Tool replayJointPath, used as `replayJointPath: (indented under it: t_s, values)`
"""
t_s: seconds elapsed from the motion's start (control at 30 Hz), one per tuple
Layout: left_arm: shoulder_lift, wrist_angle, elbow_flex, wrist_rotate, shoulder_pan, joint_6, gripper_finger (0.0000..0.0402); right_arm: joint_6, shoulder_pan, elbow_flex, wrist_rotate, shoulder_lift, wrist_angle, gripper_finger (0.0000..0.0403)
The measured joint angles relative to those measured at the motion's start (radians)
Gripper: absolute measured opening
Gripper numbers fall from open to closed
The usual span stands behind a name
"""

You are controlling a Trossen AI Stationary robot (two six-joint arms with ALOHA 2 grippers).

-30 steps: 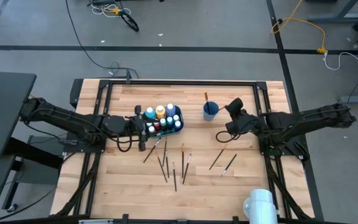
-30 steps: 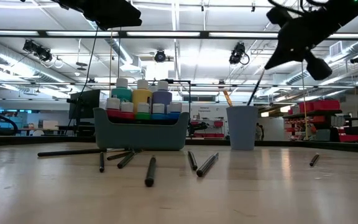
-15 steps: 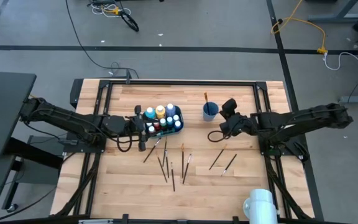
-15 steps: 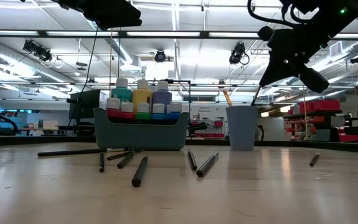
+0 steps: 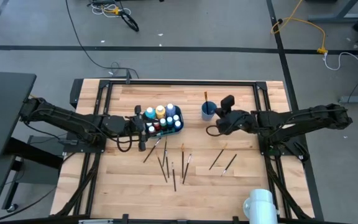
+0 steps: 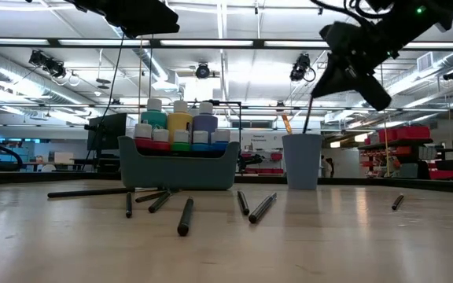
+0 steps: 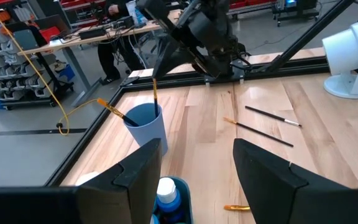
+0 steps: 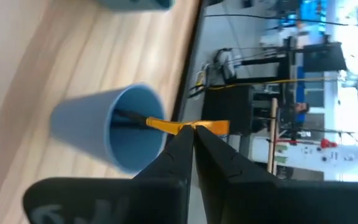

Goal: Pick & Place Paint Supplies
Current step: Put the orange paint brush into the blue cup, then put the silver paint brush into the blue cup

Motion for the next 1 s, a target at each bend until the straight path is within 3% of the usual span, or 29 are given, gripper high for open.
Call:
replayJointPath:
  t_s: [0.2, 0.53, 0.83, 1.0]
  values:
    - [0.0, 0.0, 0.0, 0.0, 0.0, 0.0, 0.021, 0.136, 0.0, 0.0, 0.005, 0.0, 0.085, 0.0021]
    - [0.0, 0.0, 0.0, 0.0, 0.0, 0.0, 0.021, 0.364, -0.038, 0.0, -0.007, 0.013, 0.04, 0.0025]
    - [0.0, 0.0, 0.0, 0.0, 0.0, 0.0, 0.021, 0.423, -0.064, 0.0, -0.114, 0.064, 0.062, 0.008]
    - [0.0, 0.0, 0.0, 0.0, 0.0, 0.0, 0.021, 0.471, -0.063, -0.001, -0.157, 0.076, 0.271, 0.0108]
